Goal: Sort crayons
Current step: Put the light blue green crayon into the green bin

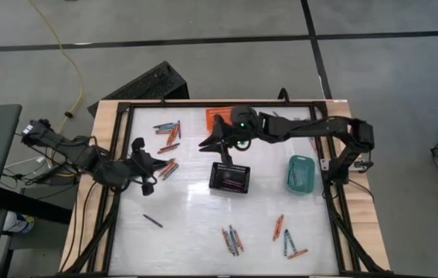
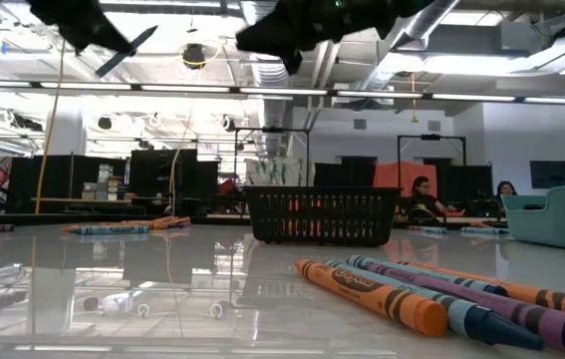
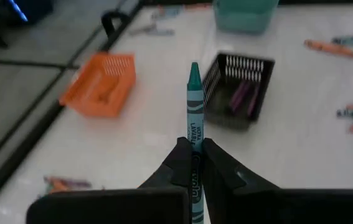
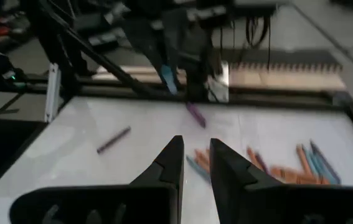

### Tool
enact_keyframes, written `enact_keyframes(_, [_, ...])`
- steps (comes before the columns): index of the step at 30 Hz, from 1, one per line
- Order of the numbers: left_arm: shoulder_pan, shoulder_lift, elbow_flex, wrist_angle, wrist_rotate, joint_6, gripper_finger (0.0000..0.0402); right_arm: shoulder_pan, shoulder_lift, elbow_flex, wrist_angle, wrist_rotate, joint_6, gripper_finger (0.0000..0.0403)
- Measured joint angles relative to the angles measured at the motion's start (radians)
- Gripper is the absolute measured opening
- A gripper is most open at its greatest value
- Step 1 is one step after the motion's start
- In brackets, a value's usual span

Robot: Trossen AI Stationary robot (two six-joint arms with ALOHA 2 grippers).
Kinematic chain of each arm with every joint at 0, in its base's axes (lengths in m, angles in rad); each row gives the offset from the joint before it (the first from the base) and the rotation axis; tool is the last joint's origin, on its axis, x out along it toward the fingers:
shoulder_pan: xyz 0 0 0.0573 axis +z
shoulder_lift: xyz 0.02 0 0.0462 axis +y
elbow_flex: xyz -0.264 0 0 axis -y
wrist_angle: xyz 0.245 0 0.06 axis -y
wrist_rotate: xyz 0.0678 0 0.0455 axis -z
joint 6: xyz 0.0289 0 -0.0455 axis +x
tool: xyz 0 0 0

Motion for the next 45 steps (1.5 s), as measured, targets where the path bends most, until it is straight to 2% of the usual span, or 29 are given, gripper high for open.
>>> enact_keyframes(5, [0.024, 0.003, 0.0, 0.145, -0.001, 0.125, 0.0, 0.042, 0.001, 0.0, 0.082, 0.0, -0.016, 0.0072])
enact_keyframes(10, [0.052, 0.022, 0.0, 0.26, 0.041, 0.213, 0.0, 0.073, 0.002, 0.0, 0.15, 0.0, -0.02, 0.0072])
enact_keyframes(17, [0.094, 0.082, 0.0, 0.394, 0.103, 0.296, 0.0, 0.105, 0.002, 0.0, 0.219, 0.0, -0.022, 0.0072])
enact_keyframes(26, [0.131, 0.143, 0.0, 0.549, 0.178, 0.373, 0.0, 0.111, 0.002, 0.0, 0.228, 0.001, -0.018, 0.0072])
enact_keyframes(36, [0.17, 0.155, 0.0, 0.621, 0.226, 0.412, 0.0, 0.111, 0.003, 0.0, 0.232, 0.004, -0.024, 0.0072])
enact_keyframes(45, [0.223, 0.187, 0.0, 0.659, 0.315, 0.405, 0.0, 0.117, 0.003, 0.0, 0.239, 0.013, -0.046, 0.007])
